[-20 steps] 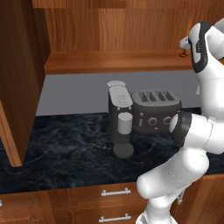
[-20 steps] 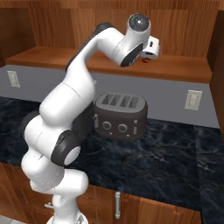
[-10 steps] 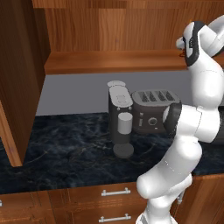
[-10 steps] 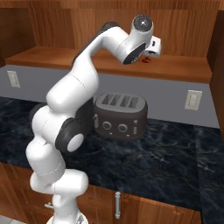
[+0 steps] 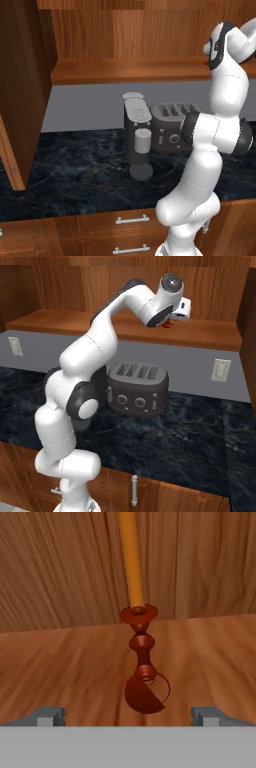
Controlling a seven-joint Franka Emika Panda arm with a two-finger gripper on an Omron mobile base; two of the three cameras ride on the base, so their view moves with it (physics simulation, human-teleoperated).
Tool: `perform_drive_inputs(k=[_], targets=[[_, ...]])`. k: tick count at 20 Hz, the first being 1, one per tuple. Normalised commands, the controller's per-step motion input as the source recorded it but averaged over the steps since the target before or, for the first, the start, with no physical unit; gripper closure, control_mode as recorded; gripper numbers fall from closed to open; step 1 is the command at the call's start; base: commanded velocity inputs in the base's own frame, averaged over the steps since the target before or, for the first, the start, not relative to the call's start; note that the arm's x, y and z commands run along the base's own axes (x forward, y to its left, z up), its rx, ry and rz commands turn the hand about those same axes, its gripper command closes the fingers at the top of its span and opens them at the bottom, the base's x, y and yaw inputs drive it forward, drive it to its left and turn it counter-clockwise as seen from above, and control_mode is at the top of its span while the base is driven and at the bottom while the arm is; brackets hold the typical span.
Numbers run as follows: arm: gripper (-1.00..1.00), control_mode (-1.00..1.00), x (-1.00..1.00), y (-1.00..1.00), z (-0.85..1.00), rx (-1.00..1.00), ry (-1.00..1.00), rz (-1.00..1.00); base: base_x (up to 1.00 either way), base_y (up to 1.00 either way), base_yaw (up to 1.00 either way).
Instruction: Get the candle and the wine from the cabinet and move them to the dining counter.
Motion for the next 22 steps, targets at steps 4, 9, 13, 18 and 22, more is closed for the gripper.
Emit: perform_drive_inputs(k=[4,9,13,18,22], targets=[[-1.00,-1.00,0.15,-0.05,-0.02,0.00,0.00,0.00,0.00,0.00,0.00],[-1.00,-1.00,0.13,0.01,-0.02,0.00,0.00,0.00,0.00,0.00,0.00],[-1.00,-1.00,0.12,0.03,-0.04,0.00,0.00,0.00,0.00,0.00,0.00],[-1.00,-1.00,0.10,0.00,-0.10,0.00,0.00,0.00,0.00,0.00,0.00],[-1.00,-1.00,0.10,0.02,-0.14,0.00,0.00,0.00,0.00,0.00,0.00]])
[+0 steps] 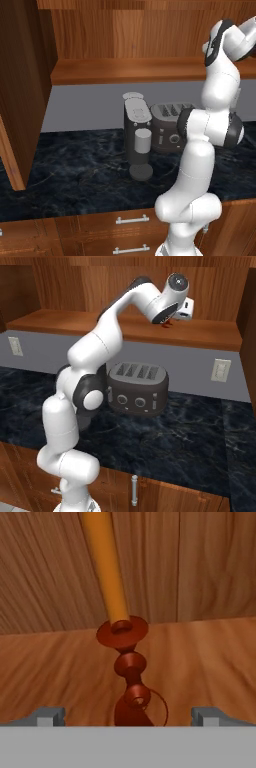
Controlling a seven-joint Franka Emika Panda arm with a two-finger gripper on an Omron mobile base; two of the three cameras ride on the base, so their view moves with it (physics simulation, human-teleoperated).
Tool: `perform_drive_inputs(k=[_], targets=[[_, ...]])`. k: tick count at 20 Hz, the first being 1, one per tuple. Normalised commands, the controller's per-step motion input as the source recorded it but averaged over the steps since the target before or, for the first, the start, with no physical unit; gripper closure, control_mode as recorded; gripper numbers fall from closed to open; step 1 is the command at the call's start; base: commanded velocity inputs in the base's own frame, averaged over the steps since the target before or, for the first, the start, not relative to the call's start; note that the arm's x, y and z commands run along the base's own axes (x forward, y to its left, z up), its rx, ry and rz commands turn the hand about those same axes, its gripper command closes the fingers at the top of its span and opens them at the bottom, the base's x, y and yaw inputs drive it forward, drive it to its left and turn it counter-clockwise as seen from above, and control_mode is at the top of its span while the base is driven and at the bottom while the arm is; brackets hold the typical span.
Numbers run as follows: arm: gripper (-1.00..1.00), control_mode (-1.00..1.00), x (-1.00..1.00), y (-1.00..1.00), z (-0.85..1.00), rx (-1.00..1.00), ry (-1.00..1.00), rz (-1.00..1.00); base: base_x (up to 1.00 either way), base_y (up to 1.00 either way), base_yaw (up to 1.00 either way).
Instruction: Get the candle and the wine from the cabinet and move them to the dining counter.
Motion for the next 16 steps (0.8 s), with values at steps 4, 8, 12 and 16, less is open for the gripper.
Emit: perform_drive_inputs(k=[4,8,12,16], targets=[[-1.00,-1.00,0.08,0.01,-0.16,0.00,0.00,0.00,0.00,0.00,0.00],[-1.00,-1.00,0.18,0.00,-0.10,0.00,0.00,0.00,0.00,0.00,0.00],[-1.00,-1.00,0.27,0.00,-0.07,0.00,0.00,0.00,0.00,0.00,0.00],[-1.00,-1.00,0.29,0.00,-0.05,0.00,0.00,0.00,0.00,0.00,0.00]])
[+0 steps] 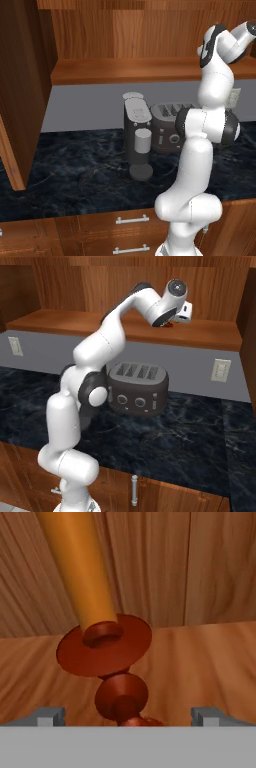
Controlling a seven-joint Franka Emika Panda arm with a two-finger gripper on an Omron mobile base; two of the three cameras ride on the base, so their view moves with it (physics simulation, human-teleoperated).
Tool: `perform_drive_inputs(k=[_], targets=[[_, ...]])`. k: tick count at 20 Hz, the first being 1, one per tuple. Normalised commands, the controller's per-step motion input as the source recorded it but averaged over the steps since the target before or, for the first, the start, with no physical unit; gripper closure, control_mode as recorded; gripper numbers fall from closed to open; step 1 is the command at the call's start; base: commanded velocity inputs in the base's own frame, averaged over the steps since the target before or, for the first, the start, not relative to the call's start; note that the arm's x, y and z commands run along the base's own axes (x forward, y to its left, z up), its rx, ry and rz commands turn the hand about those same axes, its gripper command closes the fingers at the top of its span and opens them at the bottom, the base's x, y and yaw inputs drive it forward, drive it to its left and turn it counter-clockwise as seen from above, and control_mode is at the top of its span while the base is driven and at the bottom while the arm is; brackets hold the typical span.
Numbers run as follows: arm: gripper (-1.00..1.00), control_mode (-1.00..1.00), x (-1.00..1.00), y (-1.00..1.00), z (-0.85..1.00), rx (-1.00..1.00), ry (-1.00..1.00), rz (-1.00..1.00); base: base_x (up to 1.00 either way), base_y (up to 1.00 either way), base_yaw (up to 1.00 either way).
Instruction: Get the candle and the wine from the cabinet and move them to the dining counter.
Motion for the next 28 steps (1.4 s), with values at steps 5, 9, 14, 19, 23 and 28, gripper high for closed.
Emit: perform_drive_inputs(k=[5,9,14,19,23,28], targets=[[-1.00,-1.00,0.30,0.00,-0.02,0.00,0.00,0.00,0.00,0.00,0.00],[-1.00,-1.00,0.20,-0.11,0.00,0.00,0.00,0.00,0.00,0.00,0.00],[1.00,-1.00,0.10,-0.09,0.00,0.00,0.00,0.00,0.00,0.00,0.00],[1.00,-1.00,0.02,-0.12,0.07,0.00,-0.01,0.00,0.00,0.00,0.00],[1.00,-1.00,-0.06,-0.04,0.06,0.00,-0.08,0.00,0.00,0.00,0.00],[1.00,-1.00,-0.34,0.02,0.07,0.01,-0.17,0.00,0.00,0.00,0.00]])
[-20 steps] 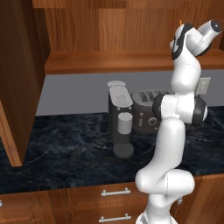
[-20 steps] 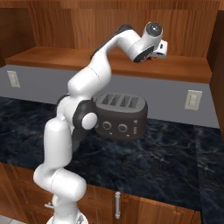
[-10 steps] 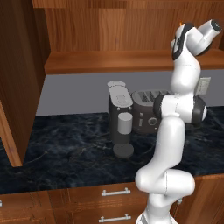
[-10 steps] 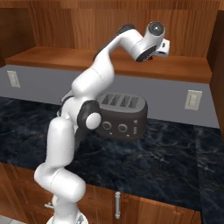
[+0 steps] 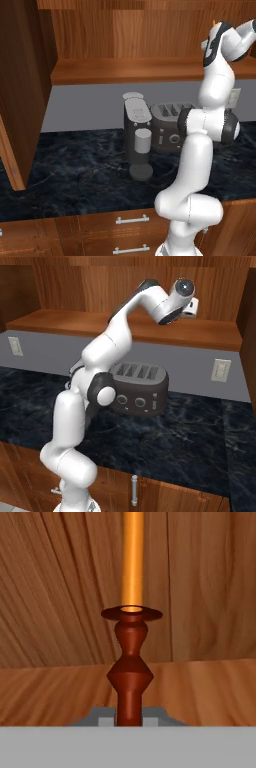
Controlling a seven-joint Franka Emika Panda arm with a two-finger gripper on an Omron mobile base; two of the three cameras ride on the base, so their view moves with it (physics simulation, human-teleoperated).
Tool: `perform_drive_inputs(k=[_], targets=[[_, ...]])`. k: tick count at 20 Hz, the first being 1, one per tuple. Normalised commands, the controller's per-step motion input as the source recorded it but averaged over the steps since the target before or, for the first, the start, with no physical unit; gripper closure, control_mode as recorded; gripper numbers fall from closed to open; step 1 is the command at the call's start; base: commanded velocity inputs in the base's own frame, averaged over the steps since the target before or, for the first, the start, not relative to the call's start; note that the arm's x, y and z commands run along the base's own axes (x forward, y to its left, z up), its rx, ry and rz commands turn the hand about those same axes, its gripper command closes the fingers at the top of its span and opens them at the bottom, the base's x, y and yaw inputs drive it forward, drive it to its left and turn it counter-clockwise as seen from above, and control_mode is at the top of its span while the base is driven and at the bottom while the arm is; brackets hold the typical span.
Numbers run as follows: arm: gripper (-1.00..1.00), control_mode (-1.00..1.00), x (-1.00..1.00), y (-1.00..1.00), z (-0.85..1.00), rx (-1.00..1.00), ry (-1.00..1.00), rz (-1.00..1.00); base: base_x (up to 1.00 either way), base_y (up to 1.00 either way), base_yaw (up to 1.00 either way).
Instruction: Get the candle and the wine from the cabinet and move them to the dining counter.
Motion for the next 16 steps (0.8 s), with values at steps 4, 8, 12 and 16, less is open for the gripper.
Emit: perform_drive_inputs(k=[4,8,12,16], targets=[[1.00,-1.00,-0.55,0.20,0.01,0.02,-0.21,0.00,0.00,0.00,0.00],[1.00,-1.00,-0.66,0.29,-0.06,0.02,-0.27,0.00,0.00,0.00,0.00],[1.00,-1.00,-0.74,0.25,-0.05,0.04,-0.31,-0.01,0.00,0.00,0.00],[1.00,-1.00,-0.73,0.25,-0.01,0.03,-0.23,0.00,0.00,0.00,0.00]])
